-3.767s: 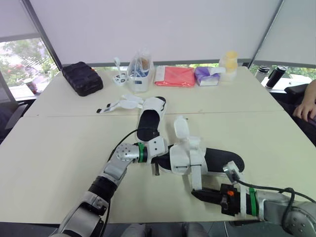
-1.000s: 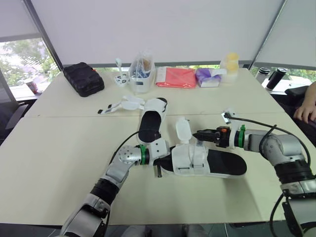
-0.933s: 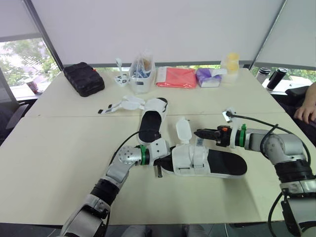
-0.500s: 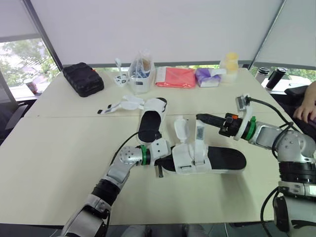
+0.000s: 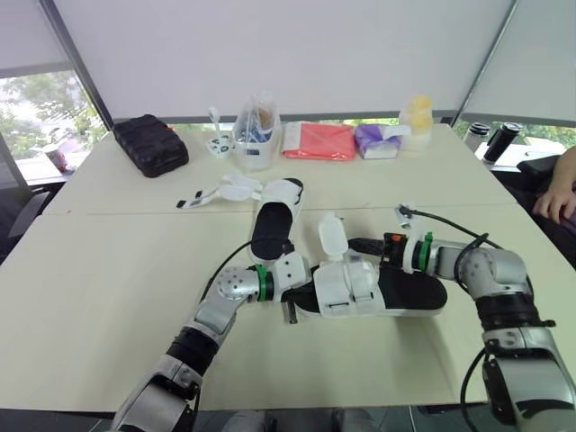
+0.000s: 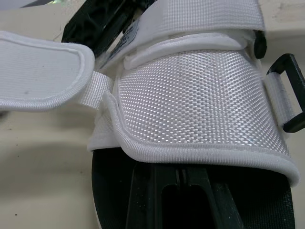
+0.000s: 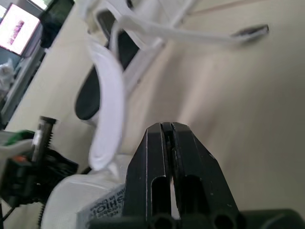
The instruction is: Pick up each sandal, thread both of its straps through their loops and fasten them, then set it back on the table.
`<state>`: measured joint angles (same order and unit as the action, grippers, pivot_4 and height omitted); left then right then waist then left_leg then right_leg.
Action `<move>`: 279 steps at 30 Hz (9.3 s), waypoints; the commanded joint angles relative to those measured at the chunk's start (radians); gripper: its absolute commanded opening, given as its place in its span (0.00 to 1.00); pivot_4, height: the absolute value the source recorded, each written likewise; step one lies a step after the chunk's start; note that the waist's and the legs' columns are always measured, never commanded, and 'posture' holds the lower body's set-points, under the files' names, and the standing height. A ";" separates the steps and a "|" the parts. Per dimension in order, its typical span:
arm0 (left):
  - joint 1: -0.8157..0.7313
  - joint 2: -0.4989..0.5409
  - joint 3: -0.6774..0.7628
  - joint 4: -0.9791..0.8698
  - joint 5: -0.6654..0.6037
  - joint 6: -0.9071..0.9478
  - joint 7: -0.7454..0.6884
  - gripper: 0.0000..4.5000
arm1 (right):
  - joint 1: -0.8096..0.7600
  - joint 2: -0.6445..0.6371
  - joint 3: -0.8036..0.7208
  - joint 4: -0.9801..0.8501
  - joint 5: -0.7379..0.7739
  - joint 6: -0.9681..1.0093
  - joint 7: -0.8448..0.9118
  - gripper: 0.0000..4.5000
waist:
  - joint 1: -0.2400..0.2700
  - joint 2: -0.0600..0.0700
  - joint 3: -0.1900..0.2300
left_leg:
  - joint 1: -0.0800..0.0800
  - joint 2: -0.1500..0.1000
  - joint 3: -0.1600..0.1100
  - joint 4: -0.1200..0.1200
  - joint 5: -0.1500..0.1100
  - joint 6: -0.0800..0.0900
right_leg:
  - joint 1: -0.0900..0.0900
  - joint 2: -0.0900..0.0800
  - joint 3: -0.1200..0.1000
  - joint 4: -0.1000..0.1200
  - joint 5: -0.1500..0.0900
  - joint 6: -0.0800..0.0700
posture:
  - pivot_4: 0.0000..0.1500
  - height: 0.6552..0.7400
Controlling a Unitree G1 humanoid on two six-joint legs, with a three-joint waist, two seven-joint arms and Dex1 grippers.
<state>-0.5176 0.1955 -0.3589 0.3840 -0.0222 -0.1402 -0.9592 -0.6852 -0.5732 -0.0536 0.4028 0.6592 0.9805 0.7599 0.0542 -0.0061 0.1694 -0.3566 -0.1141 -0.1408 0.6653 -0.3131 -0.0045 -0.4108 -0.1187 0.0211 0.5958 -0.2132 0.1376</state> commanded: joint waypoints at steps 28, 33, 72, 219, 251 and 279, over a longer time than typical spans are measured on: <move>-0.054 -0.004 -0.022 0.149 0.049 -0.044 0.025 0.00 | -0.113 -0.133 -0.013 -0.007 -0.105 -0.124 0.293 0.99 | -0.017 0.005 -0.003 | 0.000 0.000 0.000 0.000 0.001 -0.001 | 0.000 0.001 0.000 0.000 0.003 0.002 | 1.00 1.00; -0.062 -0.012 -0.022 0.155 0.050 -0.056 0.034 0.00 | -0.166 -0.057 0.094 0.018 -0.147 -0.131 0.354 0.99 | -0.014 0.005 -0.003 | 0.000 0.000 0.000 0.000 0.001 -0.001 | 0.000 0.001 0.000 0.000 0.003 0.003 | 1.00 1.00; 0.072 0.016 -0.046 -0.030 0.057 0.025 0.114 0.00 | -0.564 0.214 -0.141 0.793 -0.294 -0.299 0.342 0.01 | -0.043 0.007 -0.004 | -0.017 -0.001 0.000 -0.001 0.007 -0.011 | -0.020 0.001 0.002 0.003 0.005 -0.001 | 1.00 1.00; 0.038 -0.038 -0.038 0.065 0.067 -0.016 0.127 0.00 | -0.169 -0.118 0.130 0.219 -1.584 -2.312 -0.442 0.07 | -0.044 0.006 -0.005 | 0.001 -0.007 0.002 0.000 0.010 -0.015 | -0.009 0.000 0.006 0.017 0.003 0.001 | 1.00 1.00; 0.033 -0.035 -0.028 0.073 0.064 -0.009 0.119 0.00 | -0.366 -0.157 0.129 -0.047 0.128 0.068 0.034 0.99 | -0.041 0.007 -0.005 | -0.002 0.005 0.001 -0.002 0.003 -0.004 | -0.006 0.005 0.002 0.002 0.006 -0.006 | 1.00 1.00; -0.252 0.024 -0.053 0.500 0.271 -0.373 0.306 0.00 | -0.731 0.043 0.139 0.688 -0.288 0.133 0.297 0.99 | -0.053 0.007 -0.006 | -0.015 0.001 0.003 0.002 0.009 -0.012 | -0.024 0.003 0.004 0.015 0.011 -0.002 | 1.00 1.00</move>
<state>-0.7659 0.1853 -0.4087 0.8110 0.1876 -0.5207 -0.6920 -1.3744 -0.5346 0.1277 1.0852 0.3670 1.1324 1.0616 0.0017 0.0012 0.1635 -0.3720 -0.1130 -0.1379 0.6674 -0.3035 -0.0168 -0.4358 -0.1155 0.0248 0.6115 -0.2021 0.1358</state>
